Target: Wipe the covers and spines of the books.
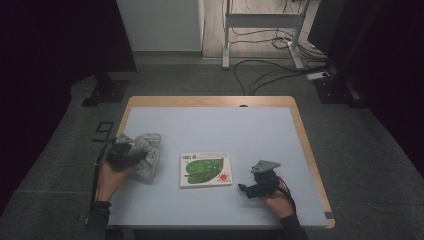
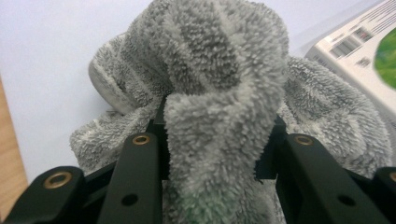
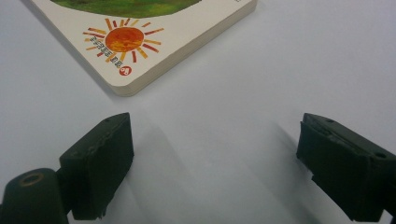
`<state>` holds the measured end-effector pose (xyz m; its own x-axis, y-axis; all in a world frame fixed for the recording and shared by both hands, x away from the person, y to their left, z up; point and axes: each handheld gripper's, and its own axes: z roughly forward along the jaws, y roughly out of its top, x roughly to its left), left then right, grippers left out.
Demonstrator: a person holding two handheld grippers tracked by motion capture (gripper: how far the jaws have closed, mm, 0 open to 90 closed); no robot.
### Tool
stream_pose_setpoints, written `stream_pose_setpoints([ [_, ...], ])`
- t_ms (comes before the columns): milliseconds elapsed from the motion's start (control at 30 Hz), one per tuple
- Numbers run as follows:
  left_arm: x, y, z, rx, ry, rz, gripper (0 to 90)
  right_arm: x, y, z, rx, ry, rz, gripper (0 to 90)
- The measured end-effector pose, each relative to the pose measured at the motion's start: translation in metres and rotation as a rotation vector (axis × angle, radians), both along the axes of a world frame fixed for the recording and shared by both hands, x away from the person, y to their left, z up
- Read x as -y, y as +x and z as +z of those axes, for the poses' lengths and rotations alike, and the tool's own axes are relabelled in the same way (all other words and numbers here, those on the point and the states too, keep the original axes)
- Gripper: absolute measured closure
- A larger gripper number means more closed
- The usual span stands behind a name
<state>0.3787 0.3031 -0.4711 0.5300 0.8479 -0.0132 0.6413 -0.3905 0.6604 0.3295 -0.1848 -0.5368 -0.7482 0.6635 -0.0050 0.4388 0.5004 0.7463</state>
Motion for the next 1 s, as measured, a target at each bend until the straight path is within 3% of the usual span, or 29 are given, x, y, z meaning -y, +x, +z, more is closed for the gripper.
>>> stream_pose_setpoints([
  [300, -0.005, 0.004, -0.025, -0.045, -0.024, 0.008, 58.1, 0.000, 0.000, 0.000, 0.001, 0.000, 0.000, 10.4],
  [467, -0.005, 0.005, -0.024, -0.051, -0.056, 0.008, 44.6, 0.000, 0.000, 0.000, 0.001, 0.000, 0.000, 10.4],
  [567, -0.007, 0.003, -0.019, -0.042, -0.063, 0.014, 31.1, 0.000, 0.000, 0.000, 0.001, 0.000, 0.000, 10.4],
  [667, -0.011, 0.001, -0.012, -0.035, -0.096, 0.008, 16.7, 0.000, 0.000, 0.000, 0.001, 0.000, 0.000, 10.4],
  [800, -0.012, -0.006, 0.003, -0.003, -0.118, -0.022, 12.2, 0.000, 0.000, 0.000, 0.001, 0.000, 0.000, 10.4],
  [900, -0.008, -0.012, 0.015, 0.027, -0.111, -0.042, 9.8, 0.000, 0.000, 0.000, 0.001, -0.001, 0.000, 10.4],
  [1000, 0.003, -0.019, 0.026, 0.054, -0.099, -0.092, 8.4, 0.000, 0.000, 0.000, 0.001, 0.000, 0.000, 10.4],
])
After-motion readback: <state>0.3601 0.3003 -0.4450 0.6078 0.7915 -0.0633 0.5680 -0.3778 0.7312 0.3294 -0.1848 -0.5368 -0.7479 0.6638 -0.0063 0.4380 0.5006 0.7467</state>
